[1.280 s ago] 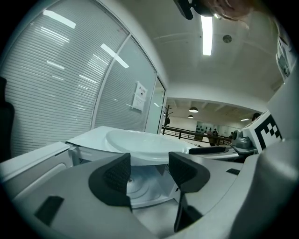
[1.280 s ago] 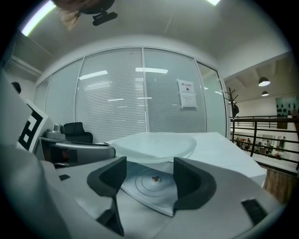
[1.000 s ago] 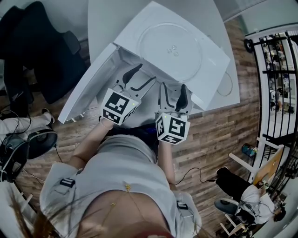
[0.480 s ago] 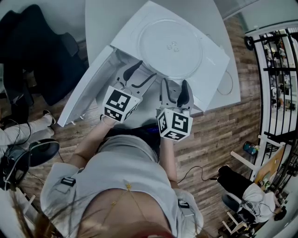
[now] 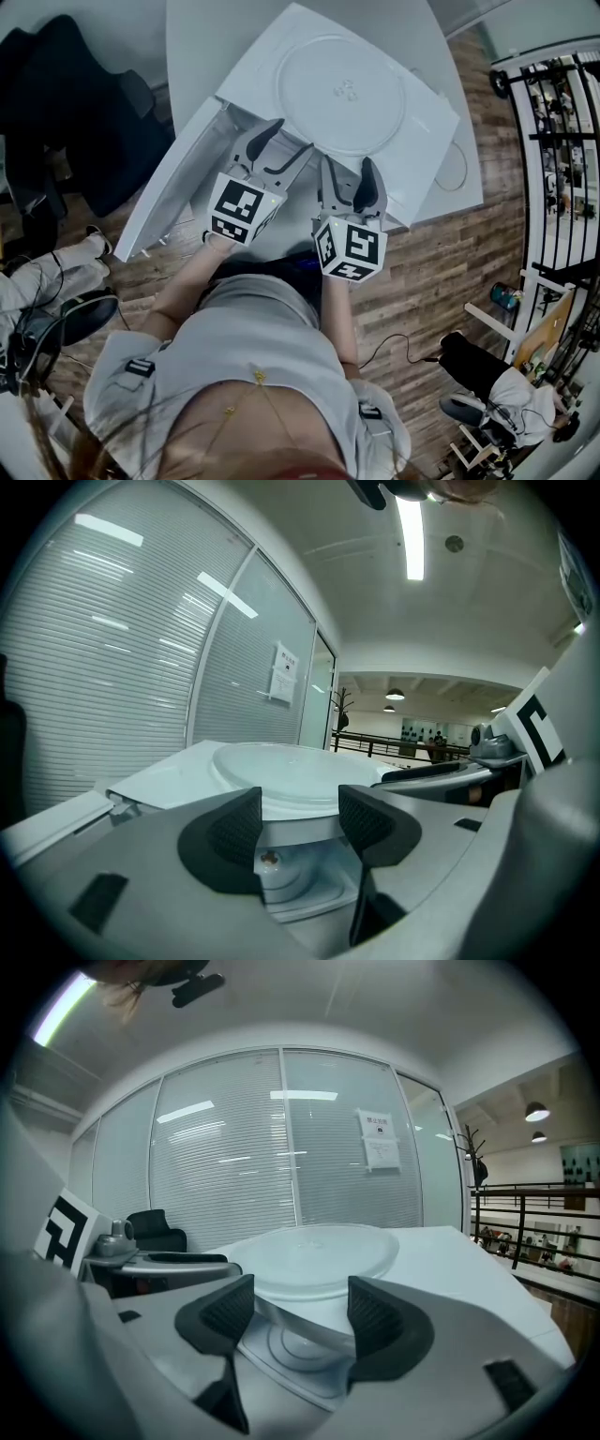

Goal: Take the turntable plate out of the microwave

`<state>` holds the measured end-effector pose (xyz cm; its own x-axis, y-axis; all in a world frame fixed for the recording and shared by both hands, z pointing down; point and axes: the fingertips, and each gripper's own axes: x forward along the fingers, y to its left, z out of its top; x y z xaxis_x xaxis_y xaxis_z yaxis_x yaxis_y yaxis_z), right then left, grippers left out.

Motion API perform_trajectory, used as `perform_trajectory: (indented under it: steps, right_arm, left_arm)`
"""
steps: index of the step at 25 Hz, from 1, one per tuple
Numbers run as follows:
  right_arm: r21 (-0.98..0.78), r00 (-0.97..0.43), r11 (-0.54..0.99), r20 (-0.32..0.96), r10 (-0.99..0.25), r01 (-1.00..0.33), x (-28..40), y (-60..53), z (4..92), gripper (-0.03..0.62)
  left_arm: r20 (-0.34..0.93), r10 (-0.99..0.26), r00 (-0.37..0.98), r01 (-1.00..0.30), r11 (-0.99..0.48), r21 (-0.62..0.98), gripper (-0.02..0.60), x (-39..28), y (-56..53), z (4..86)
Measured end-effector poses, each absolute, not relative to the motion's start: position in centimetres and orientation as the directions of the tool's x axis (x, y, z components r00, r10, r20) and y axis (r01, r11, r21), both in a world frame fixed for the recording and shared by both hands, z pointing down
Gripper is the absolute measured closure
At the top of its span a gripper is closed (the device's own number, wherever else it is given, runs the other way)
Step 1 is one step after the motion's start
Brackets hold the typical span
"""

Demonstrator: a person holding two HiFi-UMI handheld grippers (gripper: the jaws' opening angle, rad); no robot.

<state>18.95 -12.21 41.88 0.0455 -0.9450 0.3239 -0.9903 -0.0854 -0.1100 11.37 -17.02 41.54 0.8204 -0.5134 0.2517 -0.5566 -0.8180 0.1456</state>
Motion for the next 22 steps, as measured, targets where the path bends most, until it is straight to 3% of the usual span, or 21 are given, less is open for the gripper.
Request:
perform_trajectory:
  steps: [22]
  right_arm:
    - [-0.109, -0.049, 0.017, 0.300, -0.953, -0.994, 17.5, -10.4, 41.4, 0.298]
  left_arm:
    - [0.238, -0.525, 0.817, -0.566, -0.808, 0.161, 0.327, 11.5, -16.1, 41.3]
